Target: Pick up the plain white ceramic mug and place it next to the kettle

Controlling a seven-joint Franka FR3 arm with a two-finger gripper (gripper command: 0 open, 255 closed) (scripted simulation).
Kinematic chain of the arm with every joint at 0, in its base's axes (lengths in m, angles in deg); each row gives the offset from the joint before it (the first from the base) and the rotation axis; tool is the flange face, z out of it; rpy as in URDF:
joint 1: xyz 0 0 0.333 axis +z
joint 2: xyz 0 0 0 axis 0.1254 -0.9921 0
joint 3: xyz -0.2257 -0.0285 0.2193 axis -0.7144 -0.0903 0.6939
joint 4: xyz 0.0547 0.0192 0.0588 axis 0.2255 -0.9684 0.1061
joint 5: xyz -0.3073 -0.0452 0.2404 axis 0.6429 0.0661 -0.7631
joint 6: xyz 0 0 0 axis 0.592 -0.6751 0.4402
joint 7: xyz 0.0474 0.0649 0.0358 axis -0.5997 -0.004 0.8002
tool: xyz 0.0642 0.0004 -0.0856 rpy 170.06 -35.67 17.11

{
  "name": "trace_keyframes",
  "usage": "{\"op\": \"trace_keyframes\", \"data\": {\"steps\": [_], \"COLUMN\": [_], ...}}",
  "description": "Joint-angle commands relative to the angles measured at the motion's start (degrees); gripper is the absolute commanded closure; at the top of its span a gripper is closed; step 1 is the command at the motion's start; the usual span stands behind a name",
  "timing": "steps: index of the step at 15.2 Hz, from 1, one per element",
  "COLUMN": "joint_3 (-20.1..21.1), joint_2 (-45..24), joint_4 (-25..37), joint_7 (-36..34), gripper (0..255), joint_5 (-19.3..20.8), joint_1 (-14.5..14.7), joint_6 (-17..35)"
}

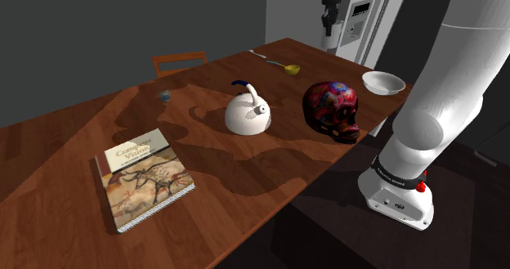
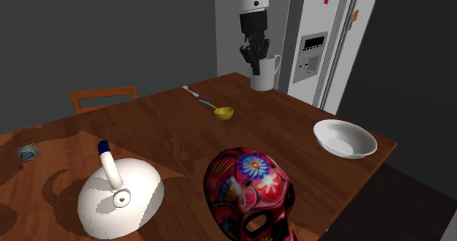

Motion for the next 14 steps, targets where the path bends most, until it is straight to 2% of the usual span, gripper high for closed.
{"op": "trace_keyframes", "data": {"steps": [1,8,14], "joint_3": [0.0,-0.1,3.3], "joint_2": [0.0,-0.1,3.8], "joint_4": [1.5,6.7,2.4], "joint_7": [0.1,0.6,-7.8], "gripper": [255,255,255], "joint_5": [0.0,-0.1,0.8], "joint_1": [0.0,-0.1,4.9], "joint_6": [-1.5,-6.6,-6.7]}}
